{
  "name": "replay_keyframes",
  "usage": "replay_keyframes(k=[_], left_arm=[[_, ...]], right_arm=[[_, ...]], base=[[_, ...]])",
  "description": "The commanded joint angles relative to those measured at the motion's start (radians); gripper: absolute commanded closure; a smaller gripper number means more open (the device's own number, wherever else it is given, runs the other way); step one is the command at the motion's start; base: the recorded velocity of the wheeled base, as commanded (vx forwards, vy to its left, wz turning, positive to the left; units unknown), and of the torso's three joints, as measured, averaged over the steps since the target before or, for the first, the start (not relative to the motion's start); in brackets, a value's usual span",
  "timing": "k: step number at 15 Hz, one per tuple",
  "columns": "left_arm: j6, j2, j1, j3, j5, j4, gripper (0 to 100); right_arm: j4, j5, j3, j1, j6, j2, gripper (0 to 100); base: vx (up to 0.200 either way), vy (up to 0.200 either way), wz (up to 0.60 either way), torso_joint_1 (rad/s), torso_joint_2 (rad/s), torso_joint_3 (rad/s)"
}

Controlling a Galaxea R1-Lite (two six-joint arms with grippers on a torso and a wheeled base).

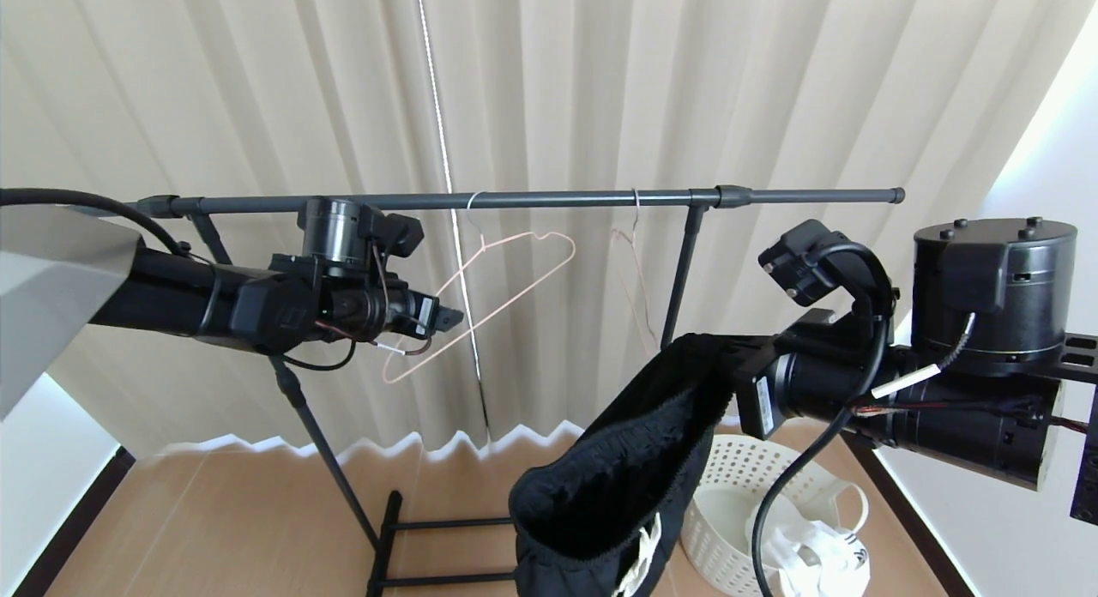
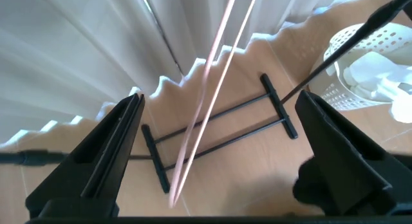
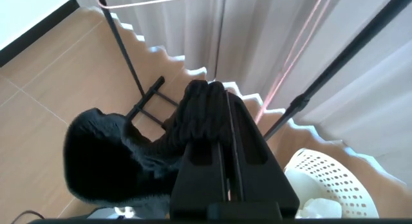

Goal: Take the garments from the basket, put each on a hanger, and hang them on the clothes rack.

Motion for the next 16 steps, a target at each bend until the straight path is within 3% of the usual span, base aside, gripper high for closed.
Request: replay_keyframes(k=[1, 16], left_arm=[[-0.002, 0.073, -0.006, -0.037, -0.002, -0.021, 0], [-0.015, 0.083, -0.061, -0.021, -0.003, -0.024, 0]], right_arm=[[0.0, 0.0, 0.009, 0.023, 0.0, -0.012, 100], [-0.002, 0.0, 0.009, 0.025, 0.0, -0.012, 100]], base=[[0.0, 0.0, 0.0, 0.0, 0.0, 0.0], [0.0, 0.0, 0.0, 0.0, 0.0, 0.0]])
